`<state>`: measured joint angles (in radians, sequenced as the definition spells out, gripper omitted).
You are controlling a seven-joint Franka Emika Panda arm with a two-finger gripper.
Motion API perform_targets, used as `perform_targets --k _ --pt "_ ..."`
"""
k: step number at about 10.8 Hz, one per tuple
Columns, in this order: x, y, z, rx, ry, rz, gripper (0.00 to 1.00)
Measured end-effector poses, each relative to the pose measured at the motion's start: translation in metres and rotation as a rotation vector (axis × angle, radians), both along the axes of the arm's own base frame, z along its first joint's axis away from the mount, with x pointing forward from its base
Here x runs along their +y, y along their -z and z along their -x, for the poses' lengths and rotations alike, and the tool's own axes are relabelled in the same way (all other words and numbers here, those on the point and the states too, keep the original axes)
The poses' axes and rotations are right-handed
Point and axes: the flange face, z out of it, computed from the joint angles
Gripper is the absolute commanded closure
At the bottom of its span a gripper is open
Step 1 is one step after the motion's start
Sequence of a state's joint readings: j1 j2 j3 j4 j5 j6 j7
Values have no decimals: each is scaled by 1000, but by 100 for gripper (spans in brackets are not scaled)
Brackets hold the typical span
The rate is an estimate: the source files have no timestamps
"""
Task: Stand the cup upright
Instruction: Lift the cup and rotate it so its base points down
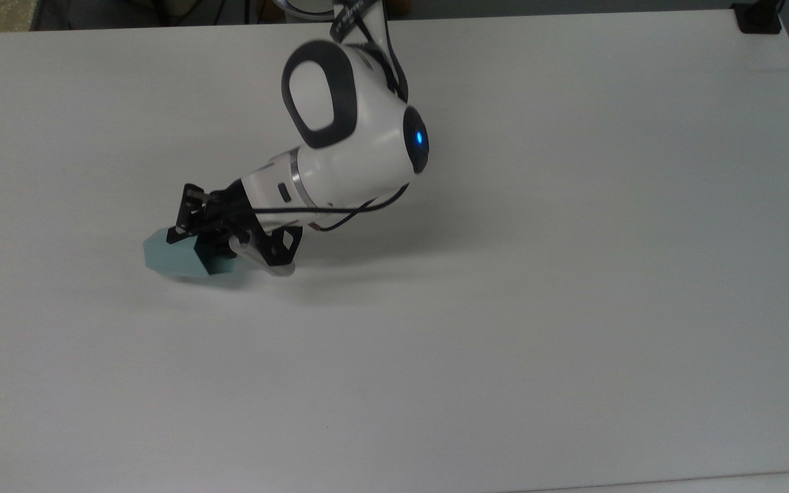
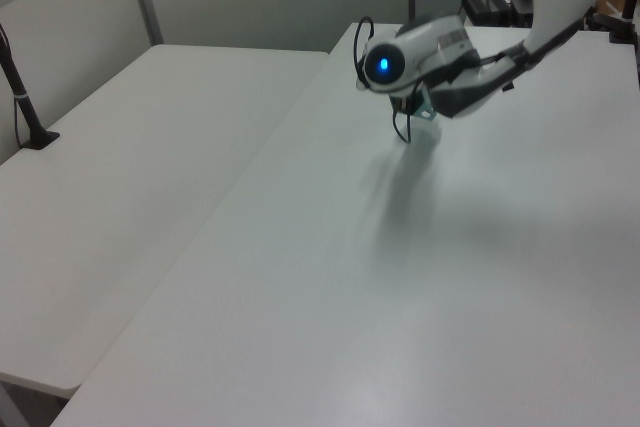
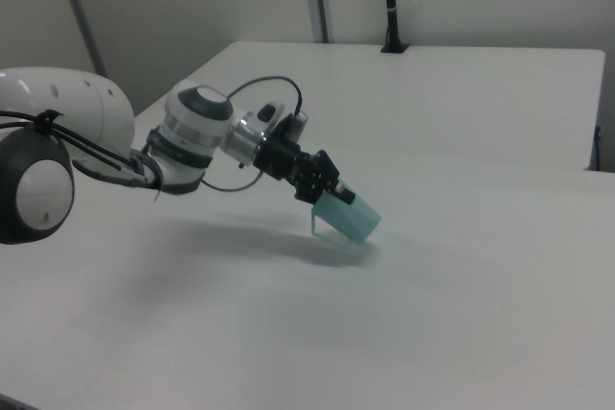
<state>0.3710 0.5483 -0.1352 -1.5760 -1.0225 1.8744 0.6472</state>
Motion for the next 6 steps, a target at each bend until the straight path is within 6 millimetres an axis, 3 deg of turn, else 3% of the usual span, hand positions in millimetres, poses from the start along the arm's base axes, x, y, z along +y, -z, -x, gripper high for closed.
perform_targets --k 3,6 --pt "-2 -75 13 -26 53 -195 100" --pt "-20 -137 46 -60 135 -484 100"
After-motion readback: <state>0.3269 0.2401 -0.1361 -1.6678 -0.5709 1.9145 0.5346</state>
